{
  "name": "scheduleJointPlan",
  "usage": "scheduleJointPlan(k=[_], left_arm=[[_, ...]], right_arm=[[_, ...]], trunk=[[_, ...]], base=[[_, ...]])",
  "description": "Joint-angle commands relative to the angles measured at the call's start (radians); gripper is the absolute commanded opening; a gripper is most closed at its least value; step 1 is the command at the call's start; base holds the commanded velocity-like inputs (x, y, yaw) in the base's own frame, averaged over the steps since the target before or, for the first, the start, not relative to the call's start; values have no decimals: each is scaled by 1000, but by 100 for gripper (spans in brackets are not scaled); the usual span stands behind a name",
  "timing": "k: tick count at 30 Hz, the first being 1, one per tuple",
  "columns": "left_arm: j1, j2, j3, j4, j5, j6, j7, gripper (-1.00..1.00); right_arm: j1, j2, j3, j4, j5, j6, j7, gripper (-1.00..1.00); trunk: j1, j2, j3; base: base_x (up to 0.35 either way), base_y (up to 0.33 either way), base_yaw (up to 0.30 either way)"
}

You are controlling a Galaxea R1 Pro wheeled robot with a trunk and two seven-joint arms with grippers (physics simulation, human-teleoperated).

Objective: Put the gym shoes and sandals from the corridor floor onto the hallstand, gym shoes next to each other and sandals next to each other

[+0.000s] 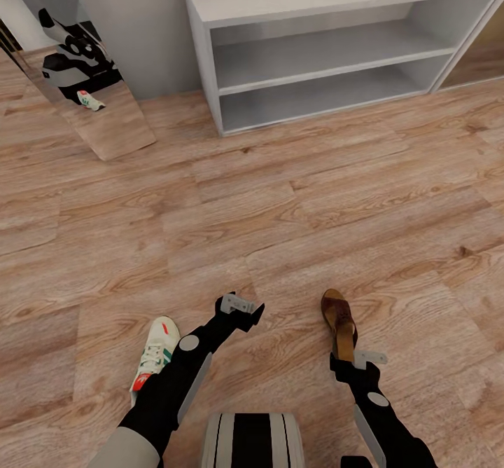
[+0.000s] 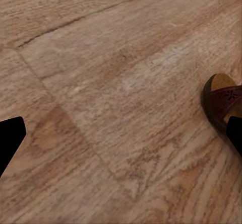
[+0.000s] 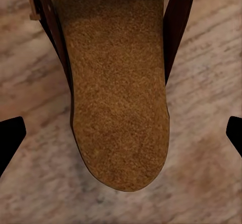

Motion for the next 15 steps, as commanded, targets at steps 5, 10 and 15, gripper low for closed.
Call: scheduleJointPlan(k=[5, 10, 15], left_arm=[[0, 0, 1, -1, -4, 7, -4, 100], [0, 1, 0, -2, -7, 5, -6, 100], [0, 2, 0, -3, -6, 5, -6, 100]], right_arm=[[0, 0, 2, 0, -10, 1, -3, 100], [0, 0, 3, -1, -10, 1, -3, 100], [0, 0, 3, -2, -10, 1, -3, 100]], trunk=[[0, 0, -1], [0, 0, -1], [2, -1, -20]], base=[[0, 0, 0], [0, 0, 0], [0, 0, 0]])
